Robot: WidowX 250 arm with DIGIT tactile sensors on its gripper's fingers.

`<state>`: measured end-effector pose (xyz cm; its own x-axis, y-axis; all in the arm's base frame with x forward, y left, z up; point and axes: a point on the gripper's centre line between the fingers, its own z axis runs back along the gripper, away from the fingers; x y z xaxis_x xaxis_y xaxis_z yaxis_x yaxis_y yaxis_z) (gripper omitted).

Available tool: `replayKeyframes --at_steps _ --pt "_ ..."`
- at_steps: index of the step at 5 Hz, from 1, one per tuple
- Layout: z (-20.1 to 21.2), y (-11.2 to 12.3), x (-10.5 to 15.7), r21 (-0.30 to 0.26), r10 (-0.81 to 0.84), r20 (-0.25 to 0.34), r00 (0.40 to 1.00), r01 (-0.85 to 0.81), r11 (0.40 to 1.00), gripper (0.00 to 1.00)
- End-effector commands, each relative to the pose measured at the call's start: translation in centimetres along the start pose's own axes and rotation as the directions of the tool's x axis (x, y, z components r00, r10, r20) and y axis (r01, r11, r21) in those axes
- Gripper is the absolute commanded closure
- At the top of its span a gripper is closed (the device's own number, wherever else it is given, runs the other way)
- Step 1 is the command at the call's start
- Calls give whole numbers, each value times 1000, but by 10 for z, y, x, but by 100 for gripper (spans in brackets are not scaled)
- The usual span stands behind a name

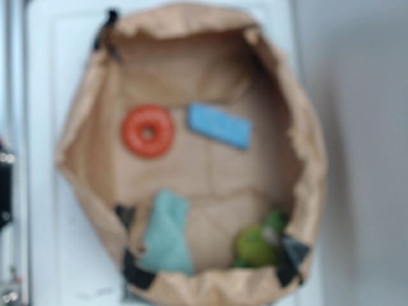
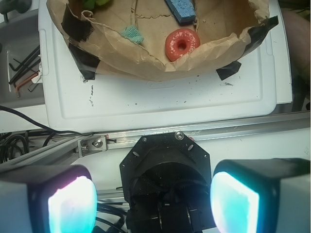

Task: Grab the blue sponge.

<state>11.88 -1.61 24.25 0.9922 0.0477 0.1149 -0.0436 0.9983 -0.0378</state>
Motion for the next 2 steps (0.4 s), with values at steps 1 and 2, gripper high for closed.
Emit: replayKeyframes --at_steps 1,2 --pt "0 0 0 0 0 0 1000 0 1000 0" --pt "-11 21 50 -31 25 -2 1000 -25 999 0"
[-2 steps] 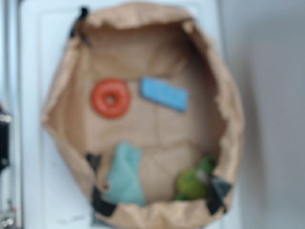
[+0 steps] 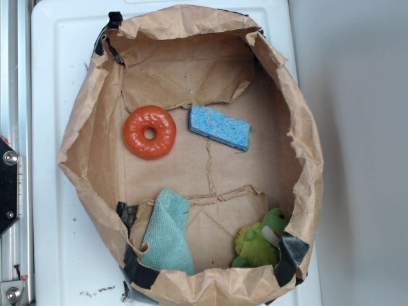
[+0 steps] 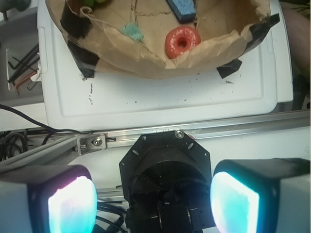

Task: Grab the blue sponge.

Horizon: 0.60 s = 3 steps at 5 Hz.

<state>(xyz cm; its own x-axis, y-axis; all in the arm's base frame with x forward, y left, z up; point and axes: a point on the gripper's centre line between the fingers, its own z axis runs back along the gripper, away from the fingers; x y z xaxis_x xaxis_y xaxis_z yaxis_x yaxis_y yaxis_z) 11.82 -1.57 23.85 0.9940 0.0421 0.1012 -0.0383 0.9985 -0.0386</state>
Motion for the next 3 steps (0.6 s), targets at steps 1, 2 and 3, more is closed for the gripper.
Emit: replayKeyframes --at_steps 1,2,3 --pt "-23 47 102 -77 -28 48 998 32 997 0" --pt "-39 73 154 -152 -149 120 981 167 974 0" --pt "-71 84 179 -46 -286 143 948 295 955 0"
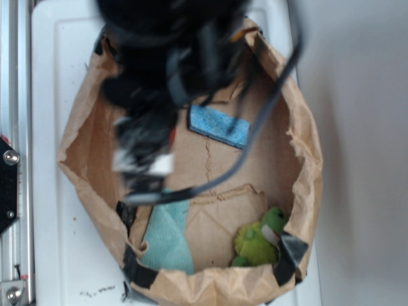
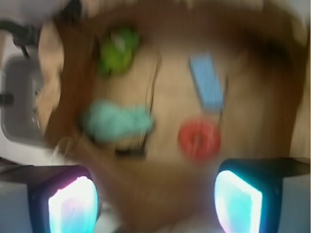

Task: Grab the blue sponge.

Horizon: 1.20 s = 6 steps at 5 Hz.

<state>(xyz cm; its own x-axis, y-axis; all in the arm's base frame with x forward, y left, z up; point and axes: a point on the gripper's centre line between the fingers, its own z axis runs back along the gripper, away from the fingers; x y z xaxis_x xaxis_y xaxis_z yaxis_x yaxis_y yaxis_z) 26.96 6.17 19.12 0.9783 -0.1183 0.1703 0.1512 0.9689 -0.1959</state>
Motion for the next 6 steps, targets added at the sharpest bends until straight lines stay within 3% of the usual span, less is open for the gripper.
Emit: replayKeyframes --at_steps 1,3,4,5,6 --pt "-40 0 35 182 -229 53 972 216 959 0" --pt "-81 -25 27 217 -366 -4 931 358 908 0" --pt "-94 -17 36 216 -364 -20 931 360 908 0" --pt "-105 -5 44 178 -344 -29 939 344 922 0" --pt "-118 -7 44 120 -362 0 932 360 925 0"
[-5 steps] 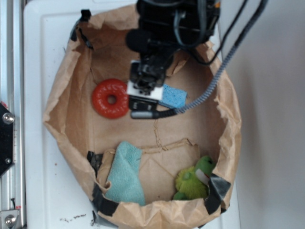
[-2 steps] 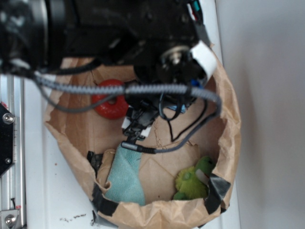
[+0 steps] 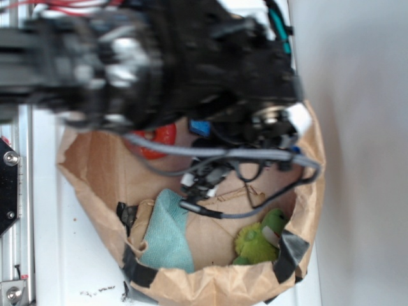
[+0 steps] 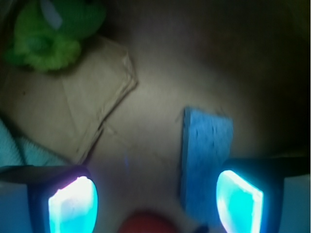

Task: Grab the blue sponge.

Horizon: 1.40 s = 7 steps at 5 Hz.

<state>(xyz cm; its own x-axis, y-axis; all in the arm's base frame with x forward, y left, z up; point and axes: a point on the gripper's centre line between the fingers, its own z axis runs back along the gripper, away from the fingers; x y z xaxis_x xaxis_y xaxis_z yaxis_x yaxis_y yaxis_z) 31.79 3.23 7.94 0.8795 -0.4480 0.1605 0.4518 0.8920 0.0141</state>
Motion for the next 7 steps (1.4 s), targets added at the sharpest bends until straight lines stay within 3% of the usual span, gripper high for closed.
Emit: replayKeyframes --at_steps 1,3,4,5,6,7 --pt "-20 -2 12 24 -86 84 993 85 996 0" --pt "-33 11 4 81 -47 27 999 44 996 0" --pt "-13 9 -1 43 -11 64 998 8 999 0" --pt "20 -7 -7 -6 -42 147 988 43 999 0" --pt "43 1 -5 -29 -61 209 976 69 997 0" --pt "48 15 -4 11 -20 216 976 18 1000 0"
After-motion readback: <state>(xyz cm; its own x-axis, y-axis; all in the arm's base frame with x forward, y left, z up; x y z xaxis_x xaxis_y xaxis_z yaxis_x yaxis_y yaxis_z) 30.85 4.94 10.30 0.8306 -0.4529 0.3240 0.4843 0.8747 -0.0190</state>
